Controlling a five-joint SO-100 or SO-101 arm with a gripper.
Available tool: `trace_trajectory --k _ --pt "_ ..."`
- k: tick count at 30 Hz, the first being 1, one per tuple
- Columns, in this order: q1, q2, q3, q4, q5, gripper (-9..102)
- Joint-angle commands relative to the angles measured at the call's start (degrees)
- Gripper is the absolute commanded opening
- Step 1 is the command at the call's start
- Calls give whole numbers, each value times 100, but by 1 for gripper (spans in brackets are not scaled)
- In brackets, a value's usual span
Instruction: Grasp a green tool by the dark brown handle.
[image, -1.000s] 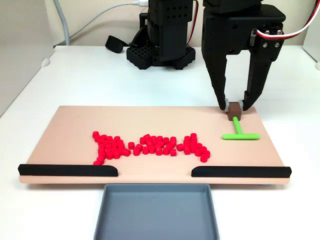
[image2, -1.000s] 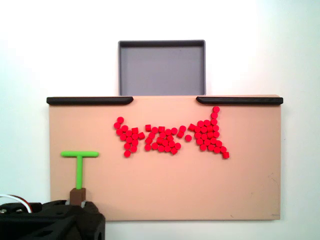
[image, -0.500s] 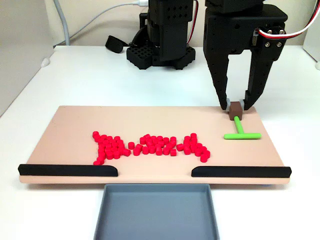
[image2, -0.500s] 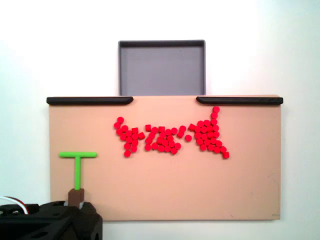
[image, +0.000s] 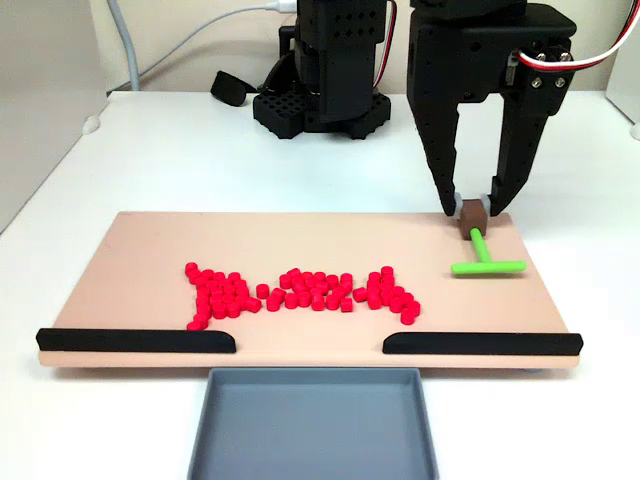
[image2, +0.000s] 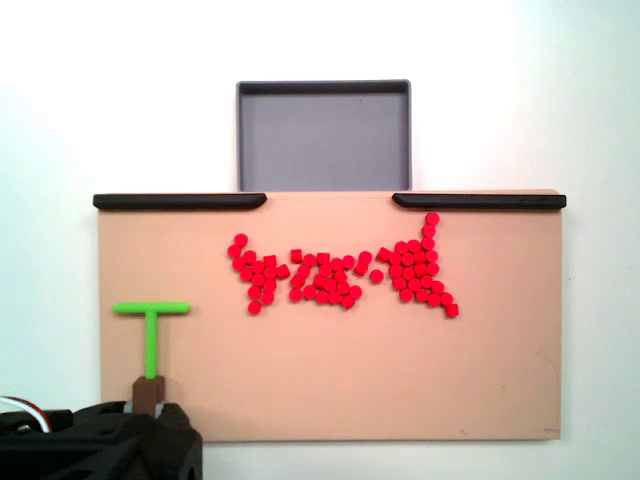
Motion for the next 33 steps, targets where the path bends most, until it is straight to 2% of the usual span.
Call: trace_trajectory --k 1,5,14,25,33 --pt "53 369 -202 35 -53 0" --pt "141 545 -202 114 -123 0" --pt "686 914 -290 642 -993 0" --pt "1617 1090 -404 633 -1811 0" --pt "2004 1055 -404 571 -2030 0"
